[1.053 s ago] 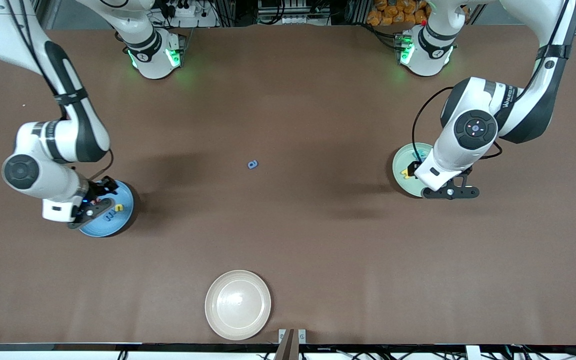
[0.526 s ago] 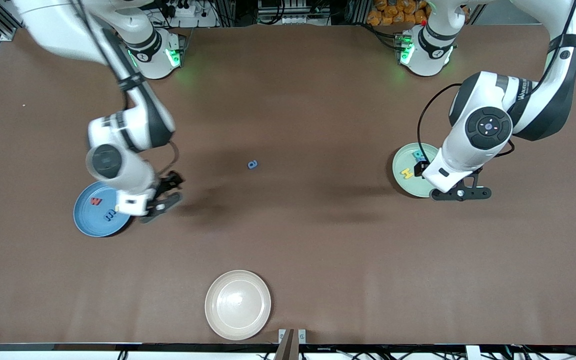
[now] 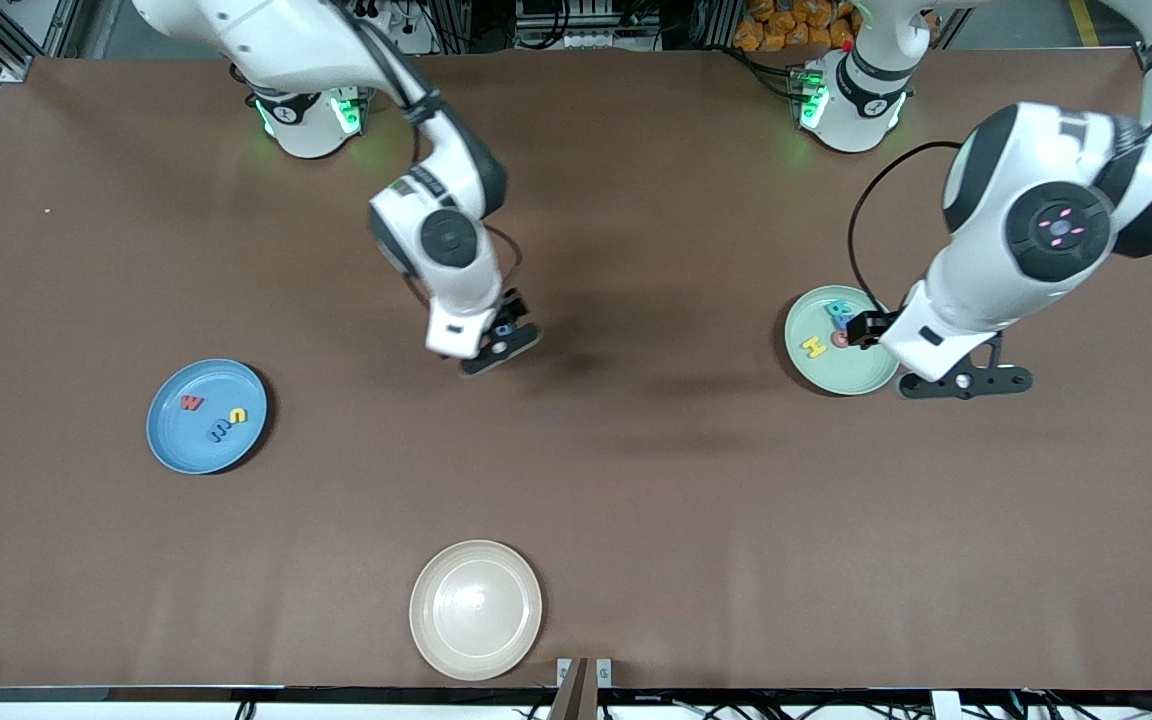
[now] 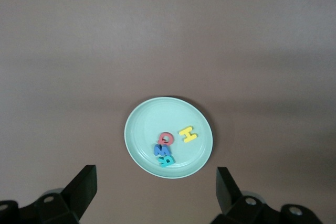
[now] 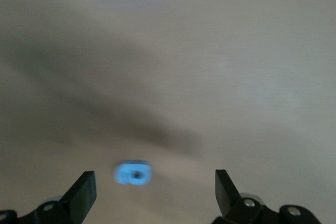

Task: Sort upper and lower case letters into plates
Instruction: 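Grasp the blue e with the right gripper while the left arm withdraws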

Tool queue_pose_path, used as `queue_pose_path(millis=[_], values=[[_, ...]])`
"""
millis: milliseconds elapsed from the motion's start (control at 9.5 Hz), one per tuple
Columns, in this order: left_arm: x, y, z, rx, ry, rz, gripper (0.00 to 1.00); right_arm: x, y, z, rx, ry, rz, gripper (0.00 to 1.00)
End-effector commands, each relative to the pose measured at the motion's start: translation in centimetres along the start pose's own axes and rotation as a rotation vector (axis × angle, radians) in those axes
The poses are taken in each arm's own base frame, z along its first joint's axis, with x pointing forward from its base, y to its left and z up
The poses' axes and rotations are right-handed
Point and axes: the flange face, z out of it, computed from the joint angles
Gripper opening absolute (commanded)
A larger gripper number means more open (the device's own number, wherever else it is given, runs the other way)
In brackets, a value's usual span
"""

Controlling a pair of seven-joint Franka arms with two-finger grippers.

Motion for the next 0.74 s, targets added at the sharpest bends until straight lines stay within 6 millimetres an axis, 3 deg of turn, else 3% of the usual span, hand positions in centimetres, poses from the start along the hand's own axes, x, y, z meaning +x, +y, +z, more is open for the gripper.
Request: queue_pose_path(millis=[0, 211, 316, 526, 632], values=[[0.9, -0.8, -2.1, -0.034, -0.006, 0.033, 1.0, 0.3, -0.8, 1.9, -0.001, 0.007, 0.026, 1.0], [1.2, -2.9, -3.7, -0.081, 0.019, -0.007, 1.0, -0.1, -0.8, 2.9, 0.001, 0.003, 0.026, 1.0], [0.7, -4.1, -5.1, -0.13, 0.03, -0.04, 1.0, -0.5, -0.6, 3.5, 0.006, 0.011, 0.029, 1.0], [-0.7, -8.8, -9.1, -0.181, 0.093, -0.117, 1.0, -1.4, 0.0, 4.7, 0.009, 0.006, 0.038, 1.0], [-0.8, -9.2, -9.8, -0.183, 0.109, -0.123, 1.0, -1.8, -0.1, 4.9, 0.01, -0.004, 0.041, 1.0]])
